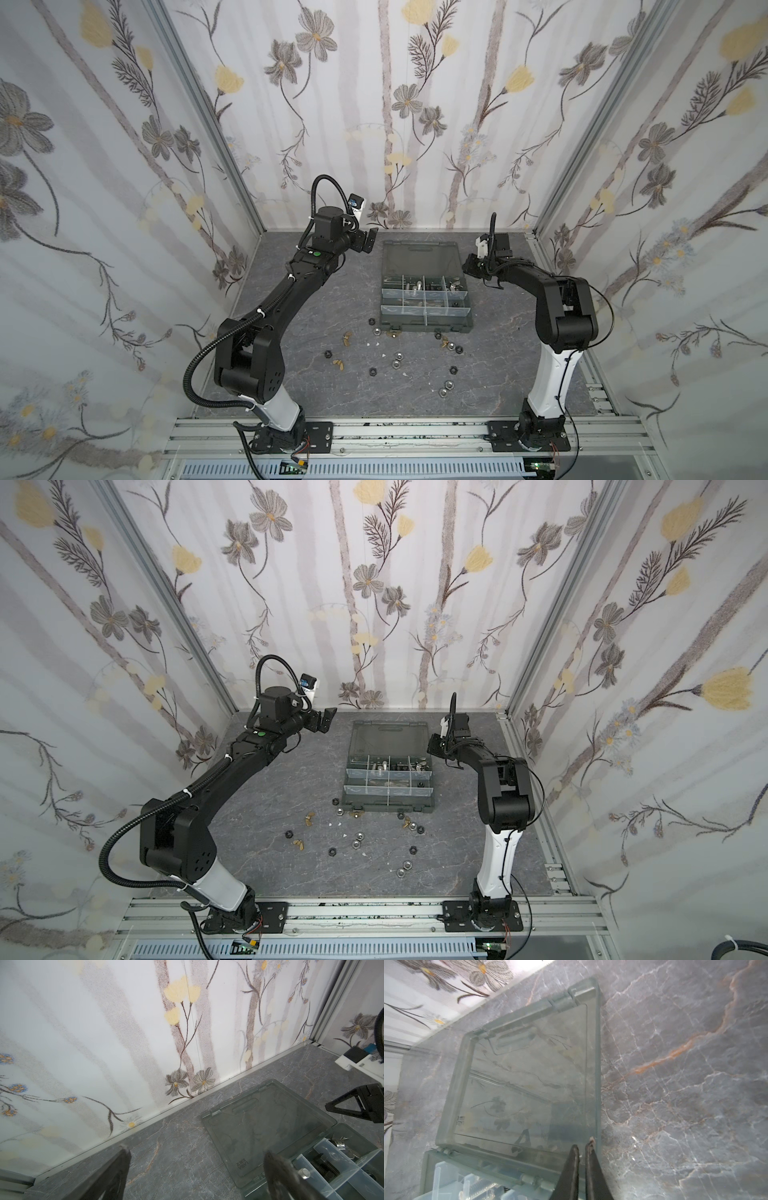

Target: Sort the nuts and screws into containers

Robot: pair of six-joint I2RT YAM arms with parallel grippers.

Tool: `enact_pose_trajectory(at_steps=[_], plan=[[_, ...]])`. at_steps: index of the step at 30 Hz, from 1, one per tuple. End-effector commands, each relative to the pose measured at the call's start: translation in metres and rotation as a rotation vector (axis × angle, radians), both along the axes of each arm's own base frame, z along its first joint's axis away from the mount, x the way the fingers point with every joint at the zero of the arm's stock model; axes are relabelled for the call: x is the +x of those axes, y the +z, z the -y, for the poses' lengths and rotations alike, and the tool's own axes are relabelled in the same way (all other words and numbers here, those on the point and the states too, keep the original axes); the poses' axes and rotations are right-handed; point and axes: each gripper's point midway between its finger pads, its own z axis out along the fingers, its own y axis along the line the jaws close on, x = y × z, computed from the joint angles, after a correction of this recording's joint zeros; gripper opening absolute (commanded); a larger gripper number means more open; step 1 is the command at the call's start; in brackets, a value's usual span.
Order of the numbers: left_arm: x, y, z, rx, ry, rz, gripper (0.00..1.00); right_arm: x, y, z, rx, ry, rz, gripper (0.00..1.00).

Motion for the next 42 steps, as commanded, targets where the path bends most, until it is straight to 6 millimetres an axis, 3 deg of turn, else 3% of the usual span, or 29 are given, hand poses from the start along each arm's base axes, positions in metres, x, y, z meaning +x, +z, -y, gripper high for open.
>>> enact_pose_trajectory(at_steps=[1, 4, 6, 14, 19, 25, 33, 42], plan=[[0.004, 0.001, 0.001, 0.006, -0.005, 0.026, 1.0, 0.008, 0.015, -0.008, 0.064, 0.018, 0.041, 0.17], [0.007, -0.001, 0.003, 0.009, -0.012, 0.024, 1.0, 0.0, 0.009, -0.005, 0.075, 0.023, -0.01, 0.37], [0.008, -0.001, 0.004, 0.011, -0.016, 0.024, 1.0, -0.009, 0.008, -0.002, 0.033, 0.046, -0.02, 0.45], [0.009, -0.003, 0.008, -0.002, -0.031, 0.025, 1.0, -0.064, -0.007, -0.002, -0.177, 0.147, -0.132, 0.4], [0.01, -0.002, 0.011, -0.011, -0.043, 0.027, 1.0, -0.078, -0.026, 0.007, -0.244, 0.125, -0.202, 0.35], [0.012, -0.001, 0.013, -0.003, -0.043, 0.025, 1.0, -0.073, -0.043, 0.004, -0.248, 0.152, -0.24, 0.33], [0.015, -0.004, 0.016, 0.004, -0.043, 0.021, 1.0, -0.055, -0.045, 0.01, -0.233, 0.063, -0.236, 0.12], [0.017, -0.004, 0.019, 0.003, -0.048, 0.034, 1.0, -0.027, -0.006, 0.016, -0.225, -0.011, -0.058, 0.05]])
